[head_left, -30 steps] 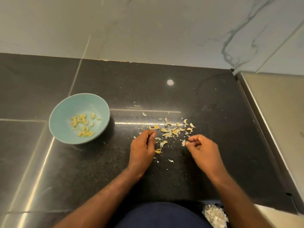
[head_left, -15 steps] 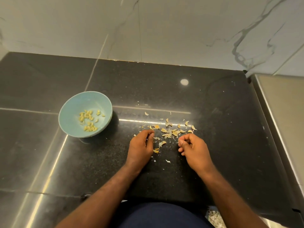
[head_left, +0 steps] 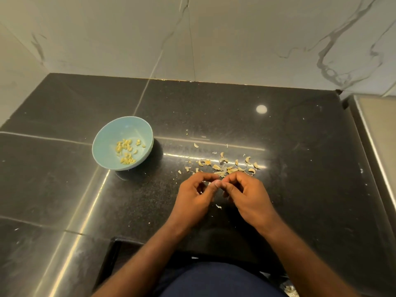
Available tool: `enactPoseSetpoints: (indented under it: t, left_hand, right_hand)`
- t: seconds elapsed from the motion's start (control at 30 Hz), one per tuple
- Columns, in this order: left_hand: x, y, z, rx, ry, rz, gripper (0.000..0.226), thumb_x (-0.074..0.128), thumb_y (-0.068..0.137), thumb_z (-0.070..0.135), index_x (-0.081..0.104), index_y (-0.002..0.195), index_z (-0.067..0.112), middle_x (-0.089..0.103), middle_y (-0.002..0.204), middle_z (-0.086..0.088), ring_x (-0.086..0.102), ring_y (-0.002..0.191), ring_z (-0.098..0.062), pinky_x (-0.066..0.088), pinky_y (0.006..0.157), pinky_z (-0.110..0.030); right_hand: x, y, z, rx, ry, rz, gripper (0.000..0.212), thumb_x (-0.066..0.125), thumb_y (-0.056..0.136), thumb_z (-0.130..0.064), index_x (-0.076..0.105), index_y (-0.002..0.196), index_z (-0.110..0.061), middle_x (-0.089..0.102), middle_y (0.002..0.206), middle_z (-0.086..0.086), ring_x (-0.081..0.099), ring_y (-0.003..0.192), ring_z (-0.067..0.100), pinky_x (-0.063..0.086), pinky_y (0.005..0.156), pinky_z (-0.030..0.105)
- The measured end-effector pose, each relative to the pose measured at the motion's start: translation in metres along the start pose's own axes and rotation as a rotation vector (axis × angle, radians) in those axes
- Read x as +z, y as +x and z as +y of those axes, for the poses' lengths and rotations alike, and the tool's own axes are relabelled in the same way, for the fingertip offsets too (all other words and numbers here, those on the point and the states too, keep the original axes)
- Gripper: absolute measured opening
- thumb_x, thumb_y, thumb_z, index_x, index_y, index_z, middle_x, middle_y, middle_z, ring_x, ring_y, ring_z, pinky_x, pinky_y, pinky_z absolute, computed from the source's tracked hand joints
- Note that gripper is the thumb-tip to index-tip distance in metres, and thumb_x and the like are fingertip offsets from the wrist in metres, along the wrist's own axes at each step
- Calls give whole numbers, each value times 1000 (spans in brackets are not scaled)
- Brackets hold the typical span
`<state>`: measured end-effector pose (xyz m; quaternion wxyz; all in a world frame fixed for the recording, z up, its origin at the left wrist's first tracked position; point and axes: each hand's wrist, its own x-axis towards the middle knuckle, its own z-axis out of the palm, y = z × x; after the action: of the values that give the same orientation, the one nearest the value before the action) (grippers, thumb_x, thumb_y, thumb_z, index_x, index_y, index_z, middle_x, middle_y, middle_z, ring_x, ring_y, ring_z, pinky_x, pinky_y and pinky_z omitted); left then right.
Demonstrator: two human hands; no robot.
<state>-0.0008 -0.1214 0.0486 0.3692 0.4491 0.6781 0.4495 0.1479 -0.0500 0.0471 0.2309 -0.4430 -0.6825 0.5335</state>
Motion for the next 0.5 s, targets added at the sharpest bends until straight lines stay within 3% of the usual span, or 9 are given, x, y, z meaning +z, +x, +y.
enactPoseSetpoints:
  t: [0.1, 0.3, 0.4, 0.5]
  left_hand:
    - [-6, -1, 16, -91, -99, -33, 10, 65, 94, 17, 72, 100, 13, 72, 79, -5, 63, 63, -8, 49, 57, -18]
    - [-11, 1, 26, -104, -163, 24, 6, 66, 93, 17, 71, 96, 14, 71, 73, 2, 63, 64, -7, 52, 58, -21]
    - [-14, 4, 28, -71, -132, 59, 6, 66, 93, 20, 70, 92, 17, 70, 70, 3, 64, 64, -8, 54, 59, -23]
    - [-15, 8, 29, -12, -111, 80, 6, 65, 94, 21, 69, 90, 19, 70, 72, -2, 66, 66, -13, 58, 62, -29]
  right_hand:
    - [-2, -5, -8, -97, -80, -32, 11, 62, 97, -18, 67, 89, -24, 66, 79, -6, 64, 77, 9, 54, 68, 24]
    - [-2, -5, -18, -212, -60, -1, 8, 60, 98, -14, 68, 96, -18, 65, 81, -5, 63, 77, 15, 54, 69, 37]
    - [4, -1, -22, -237, -83, 57, 8, 60, 97, -21, 67, 96, -19, 65, 83, -7, 62, 77, 15, 54, 68, 40]
    - [9, 3, -26, -252, -93, 126, 21, 54, 94, -36, 67, 95, -19, 65, 83, -6, 63, 75, 16, 56, 66, 43]
